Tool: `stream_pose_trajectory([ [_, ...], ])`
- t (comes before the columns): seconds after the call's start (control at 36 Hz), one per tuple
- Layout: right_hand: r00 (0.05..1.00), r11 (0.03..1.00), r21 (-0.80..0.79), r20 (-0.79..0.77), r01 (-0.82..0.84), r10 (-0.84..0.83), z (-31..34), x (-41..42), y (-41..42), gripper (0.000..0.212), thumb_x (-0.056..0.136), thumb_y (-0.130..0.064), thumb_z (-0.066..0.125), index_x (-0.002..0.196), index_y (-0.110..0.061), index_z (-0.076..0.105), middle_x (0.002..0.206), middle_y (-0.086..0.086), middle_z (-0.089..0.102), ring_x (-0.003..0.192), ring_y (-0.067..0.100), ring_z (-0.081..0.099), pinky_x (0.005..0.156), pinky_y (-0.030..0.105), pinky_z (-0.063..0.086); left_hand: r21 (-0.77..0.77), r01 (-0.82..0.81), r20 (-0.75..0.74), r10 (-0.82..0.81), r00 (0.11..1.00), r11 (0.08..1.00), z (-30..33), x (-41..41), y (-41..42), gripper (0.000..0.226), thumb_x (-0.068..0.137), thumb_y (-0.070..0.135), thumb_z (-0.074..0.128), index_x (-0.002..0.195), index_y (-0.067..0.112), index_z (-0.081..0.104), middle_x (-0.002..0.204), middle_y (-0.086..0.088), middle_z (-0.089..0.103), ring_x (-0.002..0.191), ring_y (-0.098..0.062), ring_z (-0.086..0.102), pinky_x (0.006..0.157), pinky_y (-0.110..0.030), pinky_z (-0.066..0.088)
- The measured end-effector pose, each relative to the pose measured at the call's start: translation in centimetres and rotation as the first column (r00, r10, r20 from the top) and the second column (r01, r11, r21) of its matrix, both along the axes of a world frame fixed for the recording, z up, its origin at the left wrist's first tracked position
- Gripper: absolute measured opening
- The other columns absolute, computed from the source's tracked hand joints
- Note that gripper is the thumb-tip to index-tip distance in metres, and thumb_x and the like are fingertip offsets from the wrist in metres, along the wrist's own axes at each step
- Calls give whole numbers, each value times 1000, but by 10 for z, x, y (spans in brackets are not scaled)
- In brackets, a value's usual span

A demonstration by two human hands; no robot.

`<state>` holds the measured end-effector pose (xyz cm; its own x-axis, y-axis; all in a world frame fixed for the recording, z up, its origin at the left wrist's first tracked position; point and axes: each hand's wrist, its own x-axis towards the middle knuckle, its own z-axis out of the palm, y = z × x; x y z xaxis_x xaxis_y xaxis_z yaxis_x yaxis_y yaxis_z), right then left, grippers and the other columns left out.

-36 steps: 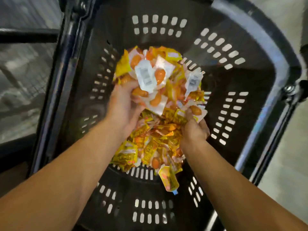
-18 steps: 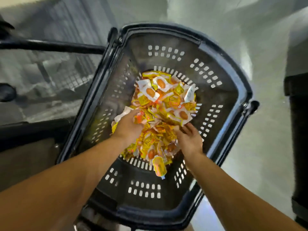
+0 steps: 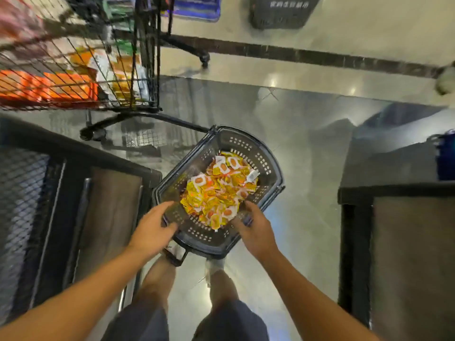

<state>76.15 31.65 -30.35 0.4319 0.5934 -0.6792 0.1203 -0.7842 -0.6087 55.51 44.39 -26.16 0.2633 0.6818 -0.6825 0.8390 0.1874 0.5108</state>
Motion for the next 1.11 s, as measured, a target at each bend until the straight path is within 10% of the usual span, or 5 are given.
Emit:
stream_pose_trajectory([
  [0.19,988,970,190,56,-150,142,114,-36,-39,57,96,-26,71,148,-28,47,151,-10,50,137,11,49,115,34,41,162,-27,40,21,999,986,115,-58,-57,52,88,-3,69,138,5,55,146,-12,51,139,-28,43,116,-33,26],
  [0.36,931,914,181,111,-362,347,168,-77,-77,56,97,-33,67,148,-36,44,152,-15,46,139,11,44,115,33,38,249,-162,86,144,986,955,177,-123,-124,58,91,2,68,144,9,47,155,-2,36,146,-14,23,119,-20,7],
  [0.47,875,853,194,118,-484,469,186,-103,-86,53,97,-30,68,146,-34,46,151,-10,49,140,12,44,116,35,39,291,-262,103,242,965,920,197,-165,-162,57,90,-2,67,143,6,47,154,-10,38,148,-29,27,124,-41,16],
  [0.72,466,424,195,312,-884,828,206,-189,-53,52,99,-36,62,147,-26,45,151,-3,48,139,18,45,111,23,33,457,-445,171,415,893,770,196,-280,-241,54,93,13,66,144,18,49,159,0,32,153,-25,16,124,-46,18],
  [1.11,97,32,221,290,-975,952,225,-401,-106,44,99,-35,64,131,-54,41,134,-21,48,127,4,46,95,-1,29,563,-590,174,615,769,579,216,-452,-381,51,92,5,67,141,8,53,152,-10,41,146,-35,31,121,-40,16],
])
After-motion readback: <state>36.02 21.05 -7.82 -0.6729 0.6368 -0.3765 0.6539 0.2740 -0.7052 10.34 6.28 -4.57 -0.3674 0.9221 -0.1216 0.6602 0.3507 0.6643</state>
